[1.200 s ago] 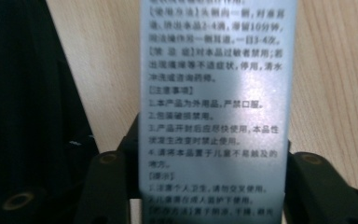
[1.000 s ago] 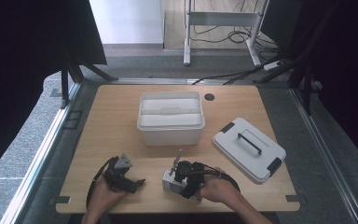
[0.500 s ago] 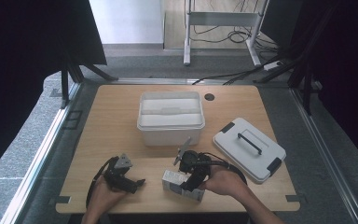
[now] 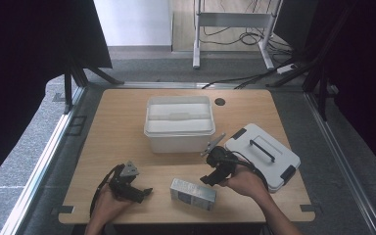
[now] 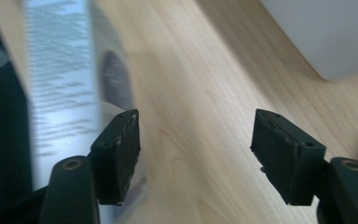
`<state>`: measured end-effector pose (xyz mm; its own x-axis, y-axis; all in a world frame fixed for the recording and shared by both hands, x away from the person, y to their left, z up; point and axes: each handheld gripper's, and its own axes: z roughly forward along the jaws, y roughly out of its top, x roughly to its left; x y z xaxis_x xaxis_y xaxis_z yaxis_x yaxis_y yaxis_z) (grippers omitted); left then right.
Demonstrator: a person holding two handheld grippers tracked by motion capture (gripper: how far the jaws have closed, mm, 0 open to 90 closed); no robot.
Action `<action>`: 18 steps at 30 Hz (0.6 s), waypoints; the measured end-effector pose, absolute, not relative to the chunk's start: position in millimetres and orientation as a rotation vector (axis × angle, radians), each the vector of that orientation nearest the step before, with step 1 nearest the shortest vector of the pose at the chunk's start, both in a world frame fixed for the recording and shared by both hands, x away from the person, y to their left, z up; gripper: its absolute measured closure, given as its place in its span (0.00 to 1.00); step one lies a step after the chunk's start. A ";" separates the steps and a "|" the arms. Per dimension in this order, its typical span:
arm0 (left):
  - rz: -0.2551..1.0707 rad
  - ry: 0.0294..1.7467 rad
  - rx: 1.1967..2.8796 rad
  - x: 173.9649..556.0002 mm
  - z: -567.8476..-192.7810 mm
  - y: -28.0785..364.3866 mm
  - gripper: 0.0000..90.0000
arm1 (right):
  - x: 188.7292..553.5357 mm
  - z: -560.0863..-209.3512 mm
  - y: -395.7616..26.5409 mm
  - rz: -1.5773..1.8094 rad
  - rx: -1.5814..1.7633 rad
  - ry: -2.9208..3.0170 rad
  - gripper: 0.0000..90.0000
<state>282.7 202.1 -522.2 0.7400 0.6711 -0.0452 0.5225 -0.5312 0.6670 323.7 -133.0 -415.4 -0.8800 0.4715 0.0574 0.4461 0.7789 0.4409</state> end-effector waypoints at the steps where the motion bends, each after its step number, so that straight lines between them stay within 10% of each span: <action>1: 0.279 0.890 2.258 283.3 -522.0 203.1 0.00 | 325.2 -418.2 -136.3 0.710 0.767 2.893 0.33; 18: 0.263 0.876 2.161 332.6 -473.1 214.7 0.00 | 368.5 -446.3 -167.5 0.994 0.936 2.590 0.00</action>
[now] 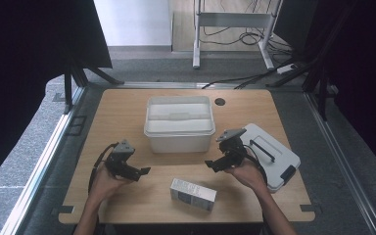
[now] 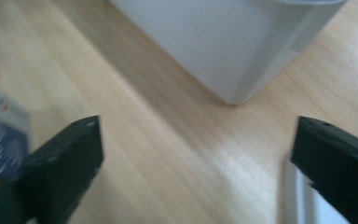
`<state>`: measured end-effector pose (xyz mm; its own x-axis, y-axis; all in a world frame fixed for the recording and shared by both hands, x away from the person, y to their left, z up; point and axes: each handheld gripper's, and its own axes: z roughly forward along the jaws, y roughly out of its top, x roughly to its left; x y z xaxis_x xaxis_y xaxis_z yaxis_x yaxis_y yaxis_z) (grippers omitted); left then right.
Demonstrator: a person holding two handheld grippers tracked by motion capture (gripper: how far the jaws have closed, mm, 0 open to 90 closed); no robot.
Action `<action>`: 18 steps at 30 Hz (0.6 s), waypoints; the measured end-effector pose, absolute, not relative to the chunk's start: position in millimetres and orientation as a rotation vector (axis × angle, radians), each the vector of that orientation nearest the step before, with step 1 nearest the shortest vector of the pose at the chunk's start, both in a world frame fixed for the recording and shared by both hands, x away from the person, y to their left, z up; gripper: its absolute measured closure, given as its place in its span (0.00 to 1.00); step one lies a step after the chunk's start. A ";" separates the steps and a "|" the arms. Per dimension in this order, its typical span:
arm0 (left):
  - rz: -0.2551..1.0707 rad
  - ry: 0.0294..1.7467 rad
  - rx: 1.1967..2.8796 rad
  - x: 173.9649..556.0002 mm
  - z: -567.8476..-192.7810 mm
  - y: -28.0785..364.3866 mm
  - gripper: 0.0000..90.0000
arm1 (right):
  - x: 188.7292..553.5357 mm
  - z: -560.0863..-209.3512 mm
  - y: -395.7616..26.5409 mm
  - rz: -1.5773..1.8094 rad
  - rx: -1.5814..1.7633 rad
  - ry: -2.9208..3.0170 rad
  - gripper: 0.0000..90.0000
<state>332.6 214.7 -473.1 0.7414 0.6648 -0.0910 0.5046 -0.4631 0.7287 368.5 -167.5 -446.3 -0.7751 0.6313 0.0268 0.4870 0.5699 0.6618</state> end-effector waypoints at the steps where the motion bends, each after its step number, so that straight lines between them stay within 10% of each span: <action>1: 0.262 0.871 2.159 337.6 -469.5 214.1 0.00 | 368.5 -446.3 -167.5 0.994 0.936 2.590 0.00; 18: 0.309 0.824 2.215 398.8 -443.6 188.0 0.03 | 414.8 -454.2 -155.3 1.196 0.937 2.453 0.02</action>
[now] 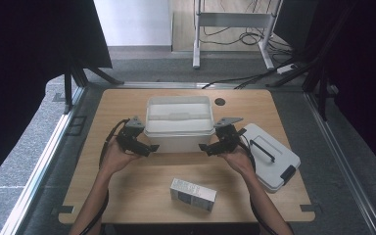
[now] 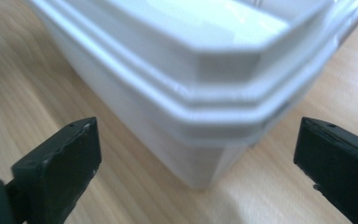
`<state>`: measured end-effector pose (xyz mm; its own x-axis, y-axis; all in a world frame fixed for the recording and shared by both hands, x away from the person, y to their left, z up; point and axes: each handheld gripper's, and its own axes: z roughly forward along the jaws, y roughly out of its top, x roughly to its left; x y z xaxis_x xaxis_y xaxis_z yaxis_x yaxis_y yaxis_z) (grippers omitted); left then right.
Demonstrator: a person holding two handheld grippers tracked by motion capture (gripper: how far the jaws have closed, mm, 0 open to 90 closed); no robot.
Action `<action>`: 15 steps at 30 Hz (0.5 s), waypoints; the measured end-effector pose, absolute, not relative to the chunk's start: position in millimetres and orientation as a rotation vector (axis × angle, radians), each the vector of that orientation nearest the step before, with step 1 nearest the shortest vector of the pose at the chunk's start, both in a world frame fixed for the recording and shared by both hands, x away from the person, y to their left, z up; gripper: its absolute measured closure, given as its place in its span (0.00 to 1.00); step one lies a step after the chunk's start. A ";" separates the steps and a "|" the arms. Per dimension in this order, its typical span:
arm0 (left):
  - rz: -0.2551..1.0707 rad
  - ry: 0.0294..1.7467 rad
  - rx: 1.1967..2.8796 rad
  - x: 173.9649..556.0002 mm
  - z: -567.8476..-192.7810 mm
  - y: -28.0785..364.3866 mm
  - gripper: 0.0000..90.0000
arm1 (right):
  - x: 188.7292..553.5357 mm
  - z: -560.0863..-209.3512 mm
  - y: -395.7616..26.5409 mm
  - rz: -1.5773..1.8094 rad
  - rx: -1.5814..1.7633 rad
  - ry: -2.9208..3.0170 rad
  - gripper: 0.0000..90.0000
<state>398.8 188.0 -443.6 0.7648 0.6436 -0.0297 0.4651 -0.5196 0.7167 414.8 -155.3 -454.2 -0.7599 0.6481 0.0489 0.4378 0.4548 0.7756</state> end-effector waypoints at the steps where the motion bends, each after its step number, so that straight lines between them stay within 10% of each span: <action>1: 0.313 0.815 2.225 400.1 -443.0 186.7 0.03 | 415.6 -453.7 -154.2 1.203 0.929 2.447 0.04; 15: 0.280 0.754 2.248 387.3 -441.6 185.5 0.04 | 403.6 -447.7 -155.4 1.221 0.911 2.486 0.14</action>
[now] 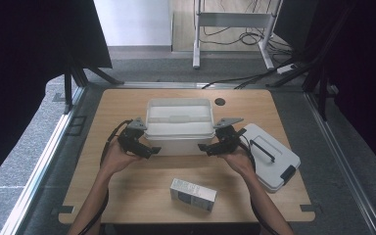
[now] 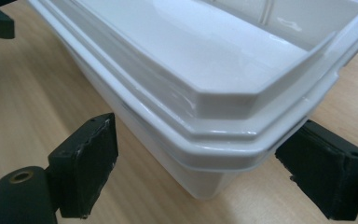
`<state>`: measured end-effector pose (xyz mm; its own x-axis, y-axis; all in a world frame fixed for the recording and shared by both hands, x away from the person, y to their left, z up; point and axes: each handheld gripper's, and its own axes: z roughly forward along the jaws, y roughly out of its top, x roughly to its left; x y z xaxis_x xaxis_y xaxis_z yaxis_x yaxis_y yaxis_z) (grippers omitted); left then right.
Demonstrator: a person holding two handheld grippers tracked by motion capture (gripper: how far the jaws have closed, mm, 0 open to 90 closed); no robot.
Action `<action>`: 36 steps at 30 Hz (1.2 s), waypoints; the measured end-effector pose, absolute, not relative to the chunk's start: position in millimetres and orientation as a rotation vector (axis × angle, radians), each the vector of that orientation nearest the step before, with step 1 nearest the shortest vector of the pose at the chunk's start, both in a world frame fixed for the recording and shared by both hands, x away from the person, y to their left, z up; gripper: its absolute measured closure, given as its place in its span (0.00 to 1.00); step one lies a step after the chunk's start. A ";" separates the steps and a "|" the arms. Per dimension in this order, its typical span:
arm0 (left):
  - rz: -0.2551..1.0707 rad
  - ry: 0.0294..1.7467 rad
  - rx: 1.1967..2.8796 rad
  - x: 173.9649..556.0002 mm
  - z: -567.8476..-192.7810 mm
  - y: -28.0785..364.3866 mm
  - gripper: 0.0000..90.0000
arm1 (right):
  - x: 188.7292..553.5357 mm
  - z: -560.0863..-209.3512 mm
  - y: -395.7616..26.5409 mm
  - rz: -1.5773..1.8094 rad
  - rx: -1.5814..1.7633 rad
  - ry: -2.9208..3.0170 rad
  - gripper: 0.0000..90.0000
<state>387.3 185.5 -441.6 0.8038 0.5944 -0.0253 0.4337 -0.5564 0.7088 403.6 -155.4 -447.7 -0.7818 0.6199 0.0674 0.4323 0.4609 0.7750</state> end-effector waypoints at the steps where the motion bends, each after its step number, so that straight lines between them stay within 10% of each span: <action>1: 0.280 0.753 2.245 385.0 -441.8 186.0 0.04 | 400.9 -447.5 -155.7 1.221 0.904 2.492 0.14; 36: 0.262 0.711 2.241 313.0 -444.9 194.9 0.01 | 324.9 -443.1 -158.1 1.237 0.853 2.573 0.13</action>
<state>313.0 194.9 -444.9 0.8242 0.5655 -0.0310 0.4103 -0.5586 0.7208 324.9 -158.1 -443.1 -0.8241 0.5582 0.0964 0.4239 0.4948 0.7586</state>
